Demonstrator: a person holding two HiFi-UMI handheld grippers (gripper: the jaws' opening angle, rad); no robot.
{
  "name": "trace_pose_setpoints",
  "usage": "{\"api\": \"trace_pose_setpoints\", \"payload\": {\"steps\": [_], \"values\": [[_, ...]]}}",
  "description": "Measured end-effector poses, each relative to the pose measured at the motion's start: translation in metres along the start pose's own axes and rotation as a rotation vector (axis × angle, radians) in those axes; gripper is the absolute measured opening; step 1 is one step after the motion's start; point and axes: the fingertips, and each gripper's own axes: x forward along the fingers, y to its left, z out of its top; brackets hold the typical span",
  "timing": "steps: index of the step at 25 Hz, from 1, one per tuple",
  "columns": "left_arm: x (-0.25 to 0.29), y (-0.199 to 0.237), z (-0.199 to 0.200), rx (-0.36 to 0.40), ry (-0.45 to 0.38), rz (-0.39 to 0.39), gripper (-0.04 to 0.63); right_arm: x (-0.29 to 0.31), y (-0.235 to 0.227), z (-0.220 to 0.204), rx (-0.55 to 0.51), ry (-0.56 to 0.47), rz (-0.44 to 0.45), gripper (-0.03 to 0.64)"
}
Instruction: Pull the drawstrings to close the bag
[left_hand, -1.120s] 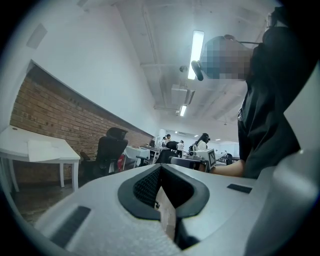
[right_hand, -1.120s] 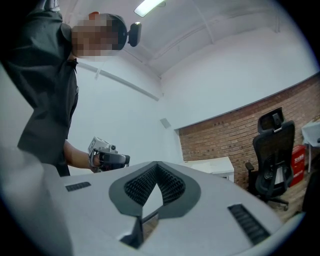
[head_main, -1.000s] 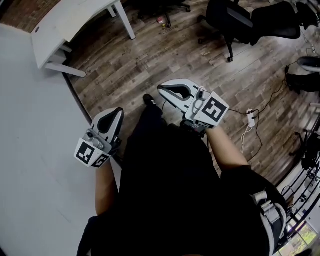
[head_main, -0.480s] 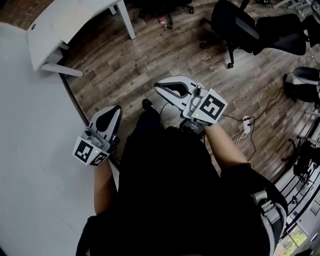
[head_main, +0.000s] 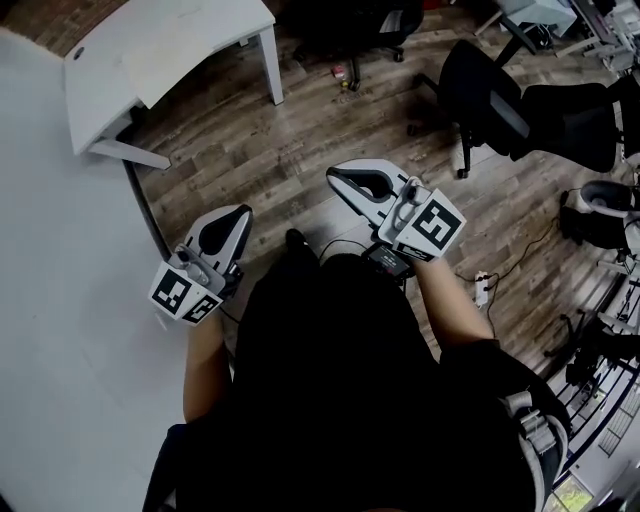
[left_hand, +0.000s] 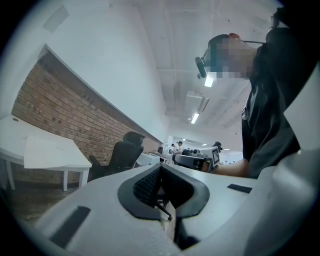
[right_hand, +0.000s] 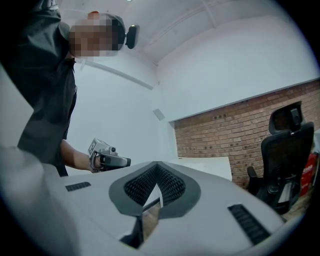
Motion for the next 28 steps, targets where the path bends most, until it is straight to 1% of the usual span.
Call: {"api": "trace_pose_setpoints", "payload": {"steps": [6, 10, 14, 18, 28], "values": [[0.004, 0.034, 0.011, 0.005, -0.027, 0.046, 0.017, 0.026, -0.022, 0.003, -0.002, 0.003, 0.034, 0.006], [0.013, 0.049, 0.012, 0.002, -0.028, 0.077, 0.017, 0.041, -0.04, 0.002, 0.005, -0.002, 0.068, 0.006], [0.032, 0.067, 0.02, 0.014, -0.041, 0.117, 0.017, 0.055, -0.071, -0.002, 0.02, -0.008, 0.108, 0.006], [0.053, 0.091, 0.029, 0.017, -0.048, 0.18, 0.017, 0.075, -0.105, 0.006, 0.021, -0.022, 0.177, 0.006], [0.105, 0.137, 0.06, 0.047, -0.109, 0.316, 0.017, 0.114, -0.185, 0.032, -0.006, -0.037, 0.338, 0.006]]}}
